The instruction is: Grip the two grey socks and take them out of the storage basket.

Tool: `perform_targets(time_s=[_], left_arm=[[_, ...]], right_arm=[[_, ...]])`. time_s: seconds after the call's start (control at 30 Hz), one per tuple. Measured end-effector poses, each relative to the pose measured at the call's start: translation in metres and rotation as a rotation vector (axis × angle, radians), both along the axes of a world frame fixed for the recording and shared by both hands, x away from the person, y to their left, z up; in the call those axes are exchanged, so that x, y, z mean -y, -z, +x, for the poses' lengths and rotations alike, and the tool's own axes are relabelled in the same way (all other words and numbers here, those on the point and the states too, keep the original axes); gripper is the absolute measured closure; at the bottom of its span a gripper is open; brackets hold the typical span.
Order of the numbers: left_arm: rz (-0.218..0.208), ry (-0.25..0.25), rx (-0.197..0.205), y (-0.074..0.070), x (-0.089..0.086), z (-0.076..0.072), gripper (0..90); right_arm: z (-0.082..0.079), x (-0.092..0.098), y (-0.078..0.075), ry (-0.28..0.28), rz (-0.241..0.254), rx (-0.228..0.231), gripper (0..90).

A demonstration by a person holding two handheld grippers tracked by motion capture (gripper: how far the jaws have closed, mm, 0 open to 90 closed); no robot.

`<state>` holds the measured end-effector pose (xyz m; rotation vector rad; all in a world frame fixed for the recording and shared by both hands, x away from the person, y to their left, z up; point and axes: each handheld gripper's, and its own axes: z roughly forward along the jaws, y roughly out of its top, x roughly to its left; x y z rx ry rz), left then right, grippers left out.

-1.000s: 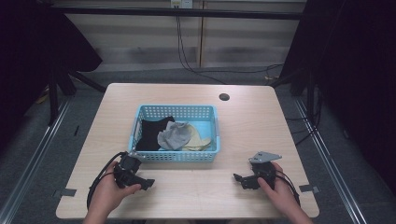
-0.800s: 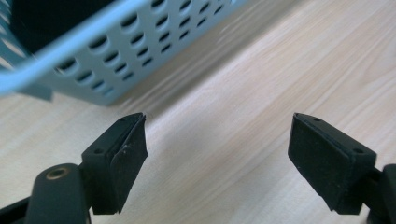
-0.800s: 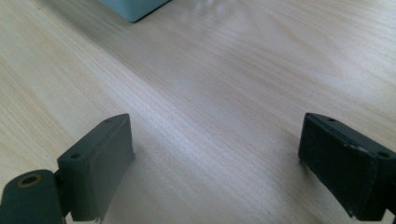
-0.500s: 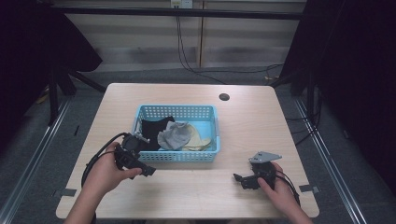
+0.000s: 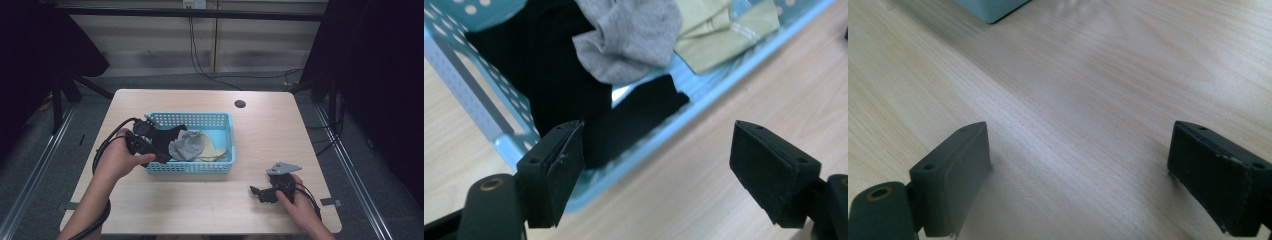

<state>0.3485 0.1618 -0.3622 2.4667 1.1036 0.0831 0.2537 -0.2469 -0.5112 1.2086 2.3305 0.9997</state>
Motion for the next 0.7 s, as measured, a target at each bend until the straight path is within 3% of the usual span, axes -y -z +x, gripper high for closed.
perform_targets(time_s=[0.23, 0.4, 0.7], left_arm=[[-0.001, -0.028, 0.009, 0.006, 0.008, 0.021, 21.6], [0.012, -0.039, 0.004, 0.020, 0.016, 0.036, 21.6], [0.018, -0.103, 0.003, 0.044, 0.033, 0.061, 22.3]], right_arm=[[0.000, 0.000, 0.000, -0.003, 0.001, 0.004, 9.5], [0.000, 0.000, 0.000, -0.003, 0.001, 0.004, 9.5], [0.000, 0.000, 0.000, -0.001, 0.000, 0.000, 9.5]])
